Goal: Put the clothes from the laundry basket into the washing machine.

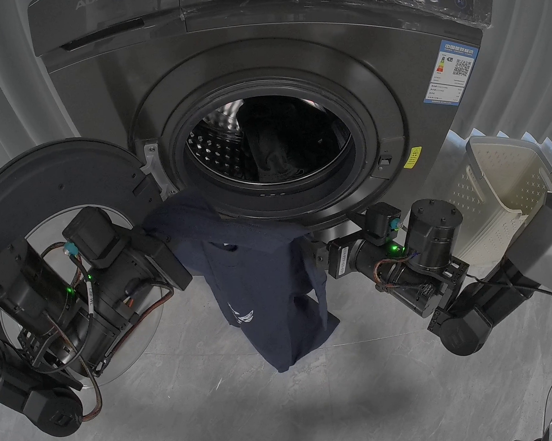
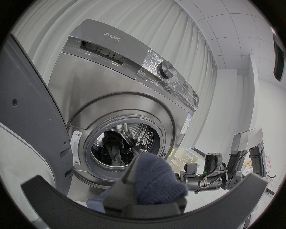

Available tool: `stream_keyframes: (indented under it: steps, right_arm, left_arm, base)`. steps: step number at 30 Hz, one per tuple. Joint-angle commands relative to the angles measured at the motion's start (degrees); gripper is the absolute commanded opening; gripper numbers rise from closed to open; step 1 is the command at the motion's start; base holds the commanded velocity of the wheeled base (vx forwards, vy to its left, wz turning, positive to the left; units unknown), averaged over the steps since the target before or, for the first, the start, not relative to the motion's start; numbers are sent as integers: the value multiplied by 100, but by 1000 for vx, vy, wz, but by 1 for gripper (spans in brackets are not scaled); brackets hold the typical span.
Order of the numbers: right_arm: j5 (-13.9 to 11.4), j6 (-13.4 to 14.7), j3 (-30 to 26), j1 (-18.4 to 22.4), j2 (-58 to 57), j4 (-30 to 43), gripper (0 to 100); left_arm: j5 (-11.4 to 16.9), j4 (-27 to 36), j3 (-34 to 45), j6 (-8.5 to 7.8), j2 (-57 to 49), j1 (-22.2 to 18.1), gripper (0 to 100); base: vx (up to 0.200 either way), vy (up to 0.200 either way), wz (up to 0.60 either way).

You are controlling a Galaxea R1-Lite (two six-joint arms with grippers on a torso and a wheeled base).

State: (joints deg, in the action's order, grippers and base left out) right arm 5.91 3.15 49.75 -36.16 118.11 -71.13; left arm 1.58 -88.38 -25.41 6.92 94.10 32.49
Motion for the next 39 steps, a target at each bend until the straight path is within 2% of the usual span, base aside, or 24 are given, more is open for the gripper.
stream_keyframes:
  steps: [1,8,10,17,18,26,31,39]
  right_arm:
    - [-2,28,140,-76,405,-67,100]
    - [-11,81,518,-410,1170,-331,100]
    - [-81,81,588,-515,1240,-419,100]
    - [-187,81,940,-638,1381,-498,100]
    - [-187,81,958,-638,1381,-498,0]
    - [-196,81,817,-559,880,-604,0]
    - [-187,81,149,-436,-236,-604,0]
    - [-187,81,-422,-49,-1388,-481,0]
  left_arm:
    - [9,-4,9,2,-6,21,0]
    - [17,-21,-8,2,-14,3,0]
    - [17,-21,-17,2,-14,-6,0]
    - [17,-12,-17,2,-23,-6,0]
    - [17,-21,-17,2,-23,-6,0]
    - [26,-21,27,28,21,-32,0]
    - [61,-12,44,37,47,-173,0]
    - [52,32,53,37,-111,-278,0]
  base:
    - [0,0,0]
    - [0,0,0]
    - [0,0,0]
    - [0,0,0]
    - [0,0,0]
    - [0,0,0]
    - [0,0,0]
    - [0,0,0]
